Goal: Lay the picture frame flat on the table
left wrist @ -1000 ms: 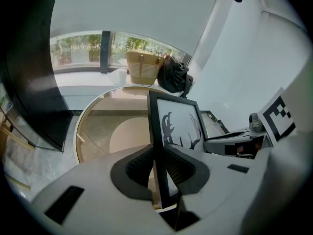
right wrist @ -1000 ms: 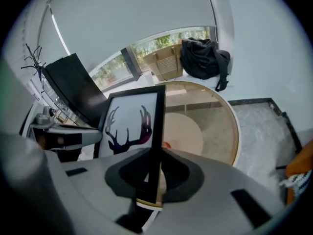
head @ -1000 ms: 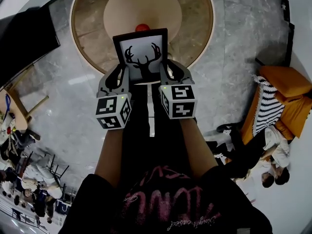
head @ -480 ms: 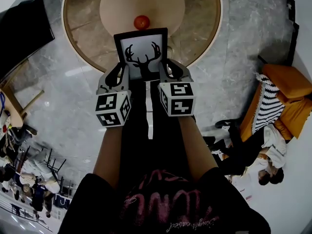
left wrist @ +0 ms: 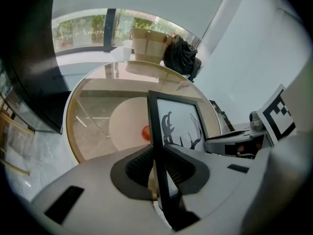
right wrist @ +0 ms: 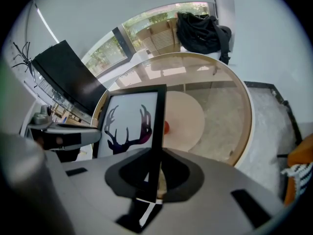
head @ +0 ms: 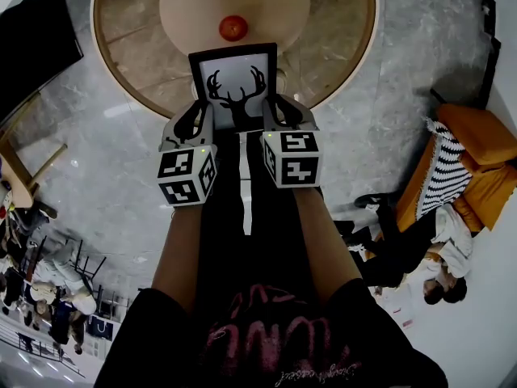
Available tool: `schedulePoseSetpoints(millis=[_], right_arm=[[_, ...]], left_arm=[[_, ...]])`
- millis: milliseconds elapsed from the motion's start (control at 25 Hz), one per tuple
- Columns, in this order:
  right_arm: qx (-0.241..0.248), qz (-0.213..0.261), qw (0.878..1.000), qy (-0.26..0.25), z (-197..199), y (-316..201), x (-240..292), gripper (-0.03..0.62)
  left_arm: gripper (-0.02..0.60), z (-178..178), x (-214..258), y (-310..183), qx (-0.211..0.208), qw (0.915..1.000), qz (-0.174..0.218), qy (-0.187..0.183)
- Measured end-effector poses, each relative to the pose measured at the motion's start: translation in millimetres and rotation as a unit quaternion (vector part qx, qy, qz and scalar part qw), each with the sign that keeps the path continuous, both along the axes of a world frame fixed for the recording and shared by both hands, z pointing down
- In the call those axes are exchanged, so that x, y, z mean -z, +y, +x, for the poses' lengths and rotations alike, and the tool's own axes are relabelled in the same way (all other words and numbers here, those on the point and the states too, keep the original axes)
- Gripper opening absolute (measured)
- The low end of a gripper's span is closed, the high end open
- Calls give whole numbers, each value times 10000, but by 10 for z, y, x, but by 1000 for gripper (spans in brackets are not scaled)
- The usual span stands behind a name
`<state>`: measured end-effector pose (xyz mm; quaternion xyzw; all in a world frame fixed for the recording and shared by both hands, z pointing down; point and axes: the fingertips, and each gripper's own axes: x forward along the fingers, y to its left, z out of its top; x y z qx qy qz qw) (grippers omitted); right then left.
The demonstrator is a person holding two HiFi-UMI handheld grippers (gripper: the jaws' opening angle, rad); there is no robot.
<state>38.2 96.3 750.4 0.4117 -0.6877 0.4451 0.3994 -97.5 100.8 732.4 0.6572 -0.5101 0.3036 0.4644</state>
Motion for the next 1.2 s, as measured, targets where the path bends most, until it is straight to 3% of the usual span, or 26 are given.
schedulePoseSetpoints(millis=[1200], right_arm=[[72,-28,10000,57,-11,24,-209,81]], left_arm=[[74,-8,-346,43,82,9997,-214,-97]])
